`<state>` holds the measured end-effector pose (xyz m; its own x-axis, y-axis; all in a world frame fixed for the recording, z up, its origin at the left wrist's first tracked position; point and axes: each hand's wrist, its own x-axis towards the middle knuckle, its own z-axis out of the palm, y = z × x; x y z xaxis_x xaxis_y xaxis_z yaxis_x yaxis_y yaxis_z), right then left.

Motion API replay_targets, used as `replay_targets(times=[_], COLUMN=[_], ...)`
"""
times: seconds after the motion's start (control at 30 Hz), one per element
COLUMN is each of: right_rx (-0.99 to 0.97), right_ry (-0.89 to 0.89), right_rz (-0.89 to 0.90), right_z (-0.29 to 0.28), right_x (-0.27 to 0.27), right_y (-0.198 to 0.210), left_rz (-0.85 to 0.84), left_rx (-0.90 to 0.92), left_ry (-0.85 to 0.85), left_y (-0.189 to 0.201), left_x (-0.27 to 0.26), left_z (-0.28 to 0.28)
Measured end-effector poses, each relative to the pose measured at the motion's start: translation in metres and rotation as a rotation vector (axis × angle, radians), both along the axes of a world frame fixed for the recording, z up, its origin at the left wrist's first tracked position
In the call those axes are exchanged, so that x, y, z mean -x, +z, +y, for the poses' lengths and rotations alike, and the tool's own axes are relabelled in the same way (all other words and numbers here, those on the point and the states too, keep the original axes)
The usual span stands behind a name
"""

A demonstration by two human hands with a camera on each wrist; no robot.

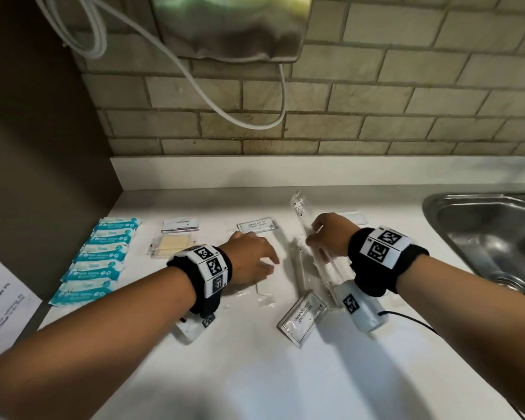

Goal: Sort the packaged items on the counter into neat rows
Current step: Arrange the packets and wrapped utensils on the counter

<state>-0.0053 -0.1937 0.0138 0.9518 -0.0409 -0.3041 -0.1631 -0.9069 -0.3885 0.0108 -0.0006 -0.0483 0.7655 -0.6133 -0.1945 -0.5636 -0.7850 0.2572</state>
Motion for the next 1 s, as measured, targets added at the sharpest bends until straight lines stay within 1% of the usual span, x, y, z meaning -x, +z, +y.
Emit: replay_targets(times=[0.1, 0.13, 0.23, 0.3, 0.43, 0.57, 0.63, 0.7, 0.73, 0.8, 0.87, 0.93, 1.0], right_rx=[-0.011, -0.017, -0.068, -0.088, -0.131, -0.060, 0.016, 0.072, 0.078, 0.025, -0.023, -0.004, -0.046], right_ry=[-0.019, -0.025, -0.055, -0.072, -0.094, -0.033, 0.016, 0.026, 0.020, -0.003, -0.013, -0.012, -0.040], right_rz=[-0.026, -0.030, -0.037, -0.039, 0.000, 0.040, 0.095, 0.120, 0.119, 0.126, 0.141, 0.147, 0.108], right_z=[-0.012, -0.015, -0.026, -0.032, -0.038, -0.026, -0.015, -0.007, -0.005, -0.003, -0.002, -0.001, -0.002], right_x=[-0.004, -0.004, -0.007, -0.009, -0.016, -0.020, -0.022, -0.027, -0.029, -0.035, -0.036, -0.035, -0.034], right_y=[0.009, 0.010, 0.008, 0.004, -0.008, -0.018, -0.027, -0.037, -0.041, -0.048, -0.050, -0.048, -0.045], left_rz=[-0.019, -0.010, -0.023, -0.036, 0.027, 0.032, 0.028, 0.017, 0.025, 0.076, 0.109, 0.088, 0.068], left_rx=[0.129, 0.106, -0.082, -0.111, -0.096, -0.093, -0.053, 0.021, 0.055, 0.079, 0.013, -0.085, -0.119], left_ry=[-0.028, -0.051, -0.111, -0.081, 0.027, 0.012, 0.015, 0.033, 0.037, 0.020, -0.008, -0.026, -0.015], left_y=[-0.002, -0.002, -0.003, -0.007, -0.010, -0.006, -0.005, -0.002, 0.001, 0.006, 0.009, 0.006, 0.000], left_x=[0.001, 0.003, 0.004, 0.000, -0.016, -0.014, -0.008, -0.002, 0.002, 0.011, 0.021, 0.027, 0.027], left_z=[-0.029, -0.039, -0.058, -0.054, -0.032, -0.025, -0.026, -0.027, -0.027, -0.029, -0.032, -0.035, -0.038])
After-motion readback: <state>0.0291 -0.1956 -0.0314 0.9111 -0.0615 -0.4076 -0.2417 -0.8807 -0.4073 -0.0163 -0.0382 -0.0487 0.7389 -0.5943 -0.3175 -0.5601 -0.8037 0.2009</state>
